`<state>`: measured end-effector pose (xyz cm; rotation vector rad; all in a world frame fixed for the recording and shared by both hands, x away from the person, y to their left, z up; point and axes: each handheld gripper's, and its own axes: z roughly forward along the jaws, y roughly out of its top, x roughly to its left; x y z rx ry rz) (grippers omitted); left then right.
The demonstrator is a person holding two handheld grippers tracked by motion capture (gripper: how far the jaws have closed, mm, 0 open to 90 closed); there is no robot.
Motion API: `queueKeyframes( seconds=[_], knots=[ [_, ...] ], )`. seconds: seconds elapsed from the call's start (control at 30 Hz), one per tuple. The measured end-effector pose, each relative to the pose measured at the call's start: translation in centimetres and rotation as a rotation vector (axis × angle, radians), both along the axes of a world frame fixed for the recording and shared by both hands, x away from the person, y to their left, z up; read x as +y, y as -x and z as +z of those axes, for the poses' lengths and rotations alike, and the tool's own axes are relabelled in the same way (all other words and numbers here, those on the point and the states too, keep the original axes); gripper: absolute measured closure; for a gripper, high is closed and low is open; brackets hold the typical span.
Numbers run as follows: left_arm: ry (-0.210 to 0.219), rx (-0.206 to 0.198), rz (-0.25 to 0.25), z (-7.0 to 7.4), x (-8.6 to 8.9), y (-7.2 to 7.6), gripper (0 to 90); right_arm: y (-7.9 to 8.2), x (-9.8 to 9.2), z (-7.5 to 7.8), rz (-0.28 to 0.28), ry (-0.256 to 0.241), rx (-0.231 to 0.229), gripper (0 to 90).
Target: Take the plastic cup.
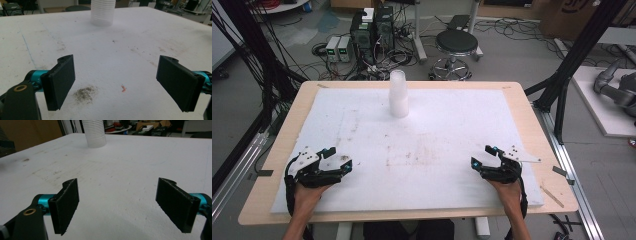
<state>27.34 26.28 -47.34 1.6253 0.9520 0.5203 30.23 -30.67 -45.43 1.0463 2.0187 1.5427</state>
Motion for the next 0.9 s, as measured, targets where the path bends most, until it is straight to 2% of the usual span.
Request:
queueKeyframes(
  seconds=[0.4, 0.57, 0.73, 0.77, 0.83, 0.87, 0.9],
  knots=[
    [-0.011, 0.006, 0.007, 0.02, -0.13, -0.04, 15.5, 0.18, 0.01, 0.0, 0.0, 0.0, -0.017, 19.0],
    [-0.014, 0.001, 0.01, 0.02, -0.14, 0.02, 15.5, 0.46, 0.16, 0.0, -0.008, 0.017, -0.048, 19.0],
    [-0.014, -0.006, 0.019, 0.06, -0.14, 0.09, 15.5, 0.38, 0.1, 0.0, -0.009, 0.015, -0.043, 19.0],
    [-0.01, -0.005, 0.018, 0.07, -0.1, 0.09, 15.2, 0.37, 0.1, 0.0, -0.008, 0.015, -0.043, 19.0],
    [0.051, 0.024, 0.018, 0.13, 0.05, -0.02, 14.6, 0.41, 0.13, -0.01, -0.008, 0.015, -0.047, 19.0],
    [0.067, 0.035, 0.015, 0.28, 0.14, -0.06, 13.9, 0.46, 0.18, 0.0, -0.009, 0.018, -0.048, 19.0],
    [0.058, 0.032, 0.017, 0.53, 0.18, -0.09, 13.9, 0.46, 0.18, 0.0, -0.009, 0.018, -0.048, 19.0]
  ],
)
